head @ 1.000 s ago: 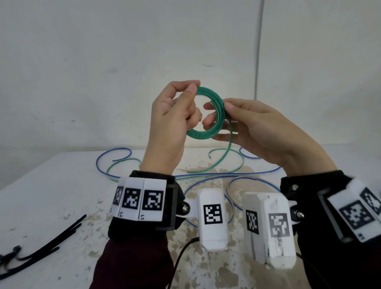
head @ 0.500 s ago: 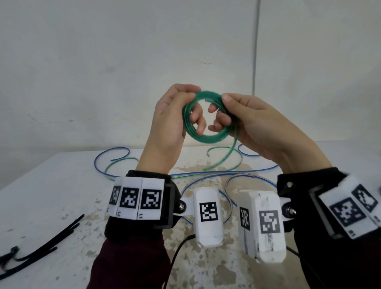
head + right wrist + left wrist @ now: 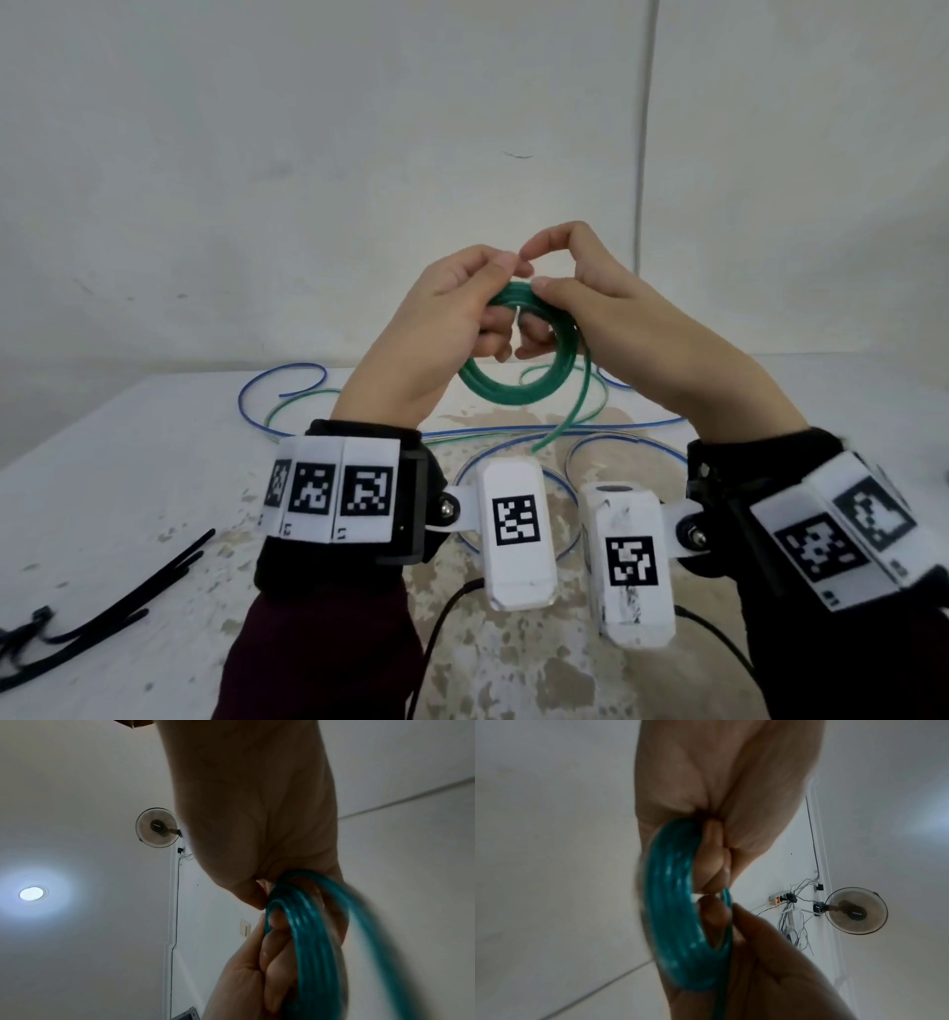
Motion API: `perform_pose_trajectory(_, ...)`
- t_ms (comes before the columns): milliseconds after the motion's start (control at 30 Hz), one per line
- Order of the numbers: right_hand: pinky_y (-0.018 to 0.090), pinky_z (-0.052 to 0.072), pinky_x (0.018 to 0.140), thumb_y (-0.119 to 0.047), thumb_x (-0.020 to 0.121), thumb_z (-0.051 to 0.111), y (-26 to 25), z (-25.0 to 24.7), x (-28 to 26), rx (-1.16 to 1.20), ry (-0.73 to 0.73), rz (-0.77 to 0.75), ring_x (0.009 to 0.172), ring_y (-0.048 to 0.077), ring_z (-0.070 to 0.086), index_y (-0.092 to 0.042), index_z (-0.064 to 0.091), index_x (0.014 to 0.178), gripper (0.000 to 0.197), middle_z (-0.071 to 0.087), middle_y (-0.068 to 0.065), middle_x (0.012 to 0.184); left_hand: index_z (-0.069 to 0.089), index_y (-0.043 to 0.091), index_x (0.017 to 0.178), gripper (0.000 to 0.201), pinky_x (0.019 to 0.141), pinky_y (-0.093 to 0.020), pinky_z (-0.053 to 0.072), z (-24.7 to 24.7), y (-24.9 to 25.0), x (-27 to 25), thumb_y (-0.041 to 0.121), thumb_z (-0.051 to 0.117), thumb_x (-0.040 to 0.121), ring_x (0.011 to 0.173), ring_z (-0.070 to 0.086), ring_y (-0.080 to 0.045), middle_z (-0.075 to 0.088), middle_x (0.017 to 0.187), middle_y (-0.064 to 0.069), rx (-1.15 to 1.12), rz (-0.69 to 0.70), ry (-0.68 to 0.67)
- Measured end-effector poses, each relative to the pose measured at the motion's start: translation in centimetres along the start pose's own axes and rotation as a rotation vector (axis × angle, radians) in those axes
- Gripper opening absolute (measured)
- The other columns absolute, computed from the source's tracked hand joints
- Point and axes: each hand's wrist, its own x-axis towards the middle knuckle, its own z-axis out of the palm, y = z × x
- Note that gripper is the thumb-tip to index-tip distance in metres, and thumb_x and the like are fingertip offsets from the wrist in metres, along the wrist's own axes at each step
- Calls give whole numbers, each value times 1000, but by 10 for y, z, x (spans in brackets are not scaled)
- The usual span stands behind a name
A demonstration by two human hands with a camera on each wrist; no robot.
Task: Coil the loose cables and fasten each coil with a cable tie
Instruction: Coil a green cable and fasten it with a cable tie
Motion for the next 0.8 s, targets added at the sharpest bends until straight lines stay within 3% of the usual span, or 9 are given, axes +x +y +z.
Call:
perform_pose_trajectory(100,37,56,81,-9,102,31,0,1,1,101,29,5,73,16,61,-11,44,118,21,62,5,77,50,10,91,19,47,-20,36,-3,1,3,15,36,103,35,28,-5,34,43,11,-94,65,186)
perform_pose_trajectory(200,39,55,83,-9,103,32,3,-2,1,129,-8,41,77,16,63,-8,58,106,26,66,4,82,48,12,87,19,45,-21,37,-10,2,6,14,37,103,36,24,-7,30,44,10,-200,132,356)
perform_pose_trajectory(300,33,56,83,-14,102,38,5,-1,1,95,-80,34,83,14,66,-6,65,107,28,70,2,86,47,12,86,19,45,-22,36,-15,4,7,14,37,103,35,21,-8,27,44,9,-267,180,462)
perform_pose_trajectory(567,27,56,82,-10,97,49,11,-3,3,113,-69,18,82,14,65,-5,66,110,22,70,10,96,46,11,89,17,47,-22,36,-11,5,7,15,37,103,36,21,-9,27,43,10,-254,212,512)
perform_pose_trajectory(700,28,55,78,-17,101,40,12,-5,2,192,-151,54,84,14,60,-10,66,108,28,66,3,92,46,12,87,19,48,-23,37,-3,5,8,16,36,103,36,23,-8,28,43,10,-294,202,537)
perform_pose_trajectory(800,28,52,72,-20,103,33,13,-3,3,303,-128,52,84,15,56,-12,61,98,30,62,3,91,46,12,85,23,49,-22,34,5,4,9,18,35,104,38,24,-8,30,44,10,-309,210,529)
